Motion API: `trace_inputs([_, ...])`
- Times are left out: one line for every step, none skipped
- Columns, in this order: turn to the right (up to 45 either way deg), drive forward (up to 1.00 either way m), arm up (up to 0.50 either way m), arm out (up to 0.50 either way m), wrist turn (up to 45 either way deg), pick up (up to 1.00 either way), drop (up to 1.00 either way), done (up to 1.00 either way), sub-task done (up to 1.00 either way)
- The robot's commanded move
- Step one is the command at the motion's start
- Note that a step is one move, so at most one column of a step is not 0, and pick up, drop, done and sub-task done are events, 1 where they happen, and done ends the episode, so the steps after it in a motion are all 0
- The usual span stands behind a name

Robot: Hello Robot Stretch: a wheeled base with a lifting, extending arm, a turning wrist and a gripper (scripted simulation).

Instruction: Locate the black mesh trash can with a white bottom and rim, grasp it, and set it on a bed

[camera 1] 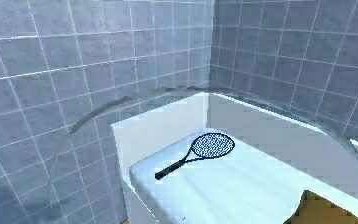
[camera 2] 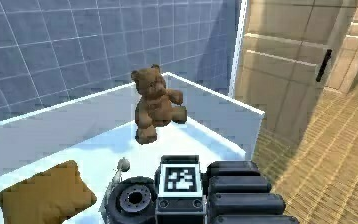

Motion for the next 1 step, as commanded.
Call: trace_inputs([-33.0,0.0,0.0,0.0,0.0,0.0,0.0,0.0,0.0])
